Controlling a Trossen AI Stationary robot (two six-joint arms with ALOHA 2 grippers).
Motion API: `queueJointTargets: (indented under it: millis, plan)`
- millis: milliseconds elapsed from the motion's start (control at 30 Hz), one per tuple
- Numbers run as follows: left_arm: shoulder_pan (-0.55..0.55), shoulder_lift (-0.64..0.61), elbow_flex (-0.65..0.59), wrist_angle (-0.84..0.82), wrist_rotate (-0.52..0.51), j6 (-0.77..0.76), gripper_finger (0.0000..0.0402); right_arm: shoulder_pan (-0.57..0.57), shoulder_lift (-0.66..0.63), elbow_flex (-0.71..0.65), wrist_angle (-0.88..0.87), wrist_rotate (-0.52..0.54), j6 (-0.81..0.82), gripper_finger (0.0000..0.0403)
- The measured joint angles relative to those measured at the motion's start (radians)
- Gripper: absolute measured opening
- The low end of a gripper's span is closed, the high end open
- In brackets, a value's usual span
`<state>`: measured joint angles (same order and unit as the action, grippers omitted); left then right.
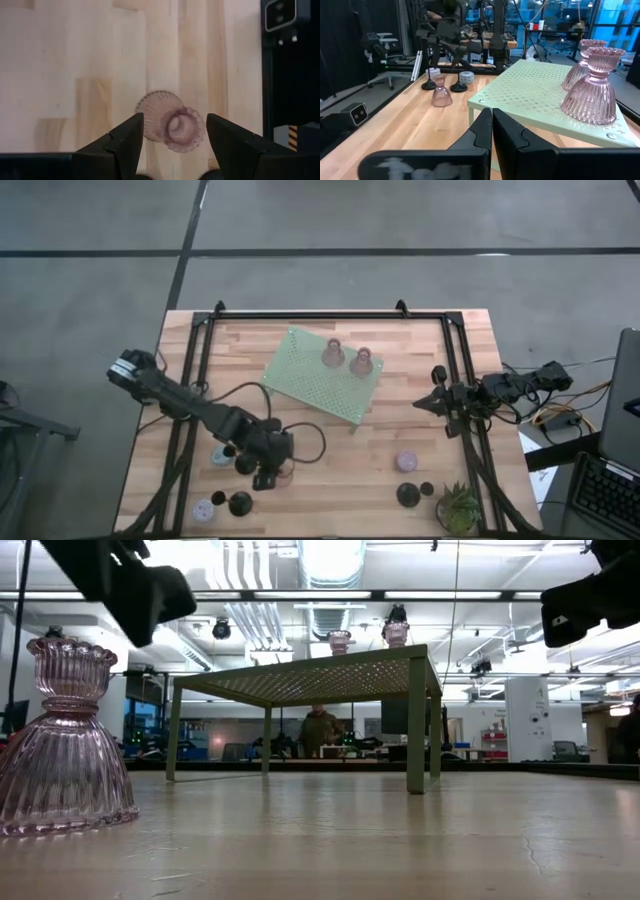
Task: Pick & Place candle stick holders
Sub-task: Put the purple candle holder on the shelf aligned with the other purple candle holder
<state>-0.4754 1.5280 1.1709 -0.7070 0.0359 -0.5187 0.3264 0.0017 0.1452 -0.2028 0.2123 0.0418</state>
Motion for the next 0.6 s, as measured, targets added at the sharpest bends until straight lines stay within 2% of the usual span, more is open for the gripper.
queueJointTargets:
  millis: [600]
  plan:
    - [-0.015, 0.083, -0.003, -0.029, -0.012, 0.005, 0.022, 0.0, 0.0, 0.0, 0.001, 0.0, -0.005, 0.0008]
